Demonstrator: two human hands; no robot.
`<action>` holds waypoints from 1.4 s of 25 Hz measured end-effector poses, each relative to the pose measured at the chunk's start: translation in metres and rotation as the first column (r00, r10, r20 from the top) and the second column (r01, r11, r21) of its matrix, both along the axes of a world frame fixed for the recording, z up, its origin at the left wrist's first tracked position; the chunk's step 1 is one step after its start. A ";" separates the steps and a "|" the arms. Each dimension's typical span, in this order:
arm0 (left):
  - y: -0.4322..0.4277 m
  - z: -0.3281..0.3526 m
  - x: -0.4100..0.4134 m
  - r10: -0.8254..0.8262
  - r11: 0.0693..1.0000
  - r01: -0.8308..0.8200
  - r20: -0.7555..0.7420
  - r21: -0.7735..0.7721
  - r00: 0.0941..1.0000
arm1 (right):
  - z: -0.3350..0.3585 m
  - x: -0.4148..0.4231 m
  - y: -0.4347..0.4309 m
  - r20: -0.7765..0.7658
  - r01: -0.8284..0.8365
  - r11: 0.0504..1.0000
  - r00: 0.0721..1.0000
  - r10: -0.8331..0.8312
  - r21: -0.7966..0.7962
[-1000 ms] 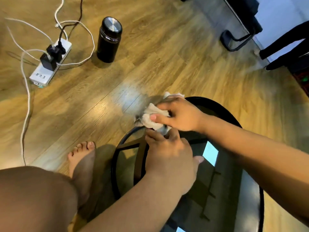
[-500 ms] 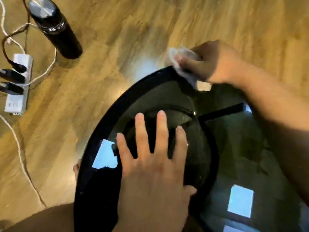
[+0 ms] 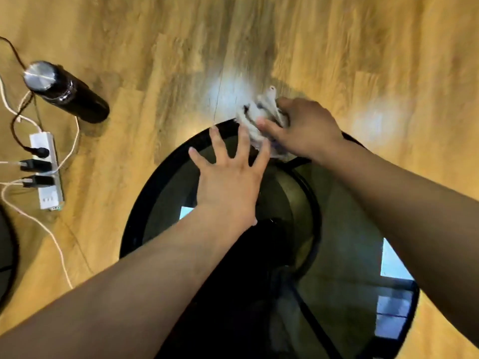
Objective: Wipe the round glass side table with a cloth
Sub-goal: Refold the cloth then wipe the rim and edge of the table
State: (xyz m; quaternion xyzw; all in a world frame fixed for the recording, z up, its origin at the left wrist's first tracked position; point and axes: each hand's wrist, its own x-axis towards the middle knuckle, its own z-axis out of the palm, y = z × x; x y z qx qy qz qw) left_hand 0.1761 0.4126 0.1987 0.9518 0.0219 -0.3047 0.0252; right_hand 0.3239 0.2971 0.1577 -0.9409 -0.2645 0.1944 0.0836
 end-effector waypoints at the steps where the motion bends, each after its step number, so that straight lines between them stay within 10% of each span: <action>1: 0.003 -0.002 0.017 -0.019 1.000 0.019 -0.009 0.007 1.000 | -0.001 0.002 -0.033 -0.018 0.107 0.994 0.994 -0.107 0.006; 7: -0.005 -0.021 0.069 0.059 0.992 -0.091 -0.332 -0.082 0.941 | 0.032 -0.052 -0.173 -0.089 0.482 0.869 0.866 -0.492 -0.109; 17: -0.012 -0.028 0.075 0.098 0.994 -0.110 -0.445 -0.001 0.890 | -0.007 0.030 0.077 -0.423 0.050 0.996 0.906 -0.016 0.069; 26: -0.012 -0.017 0.075 0.138 0.977 -0.188 -0.378 -0.096 0.915 | 0.024 -0.079 -0.217 -0.225 0.532 0.847 0.827 -0.516 0.014; 35: -0.009 -0.016 0.071 0.086 0.991 -0.115 -0.361 -0.062 0.929 | 0.008 0.017 -0.023 -0.201 -0.030 0.984 0.977 0.065 0.176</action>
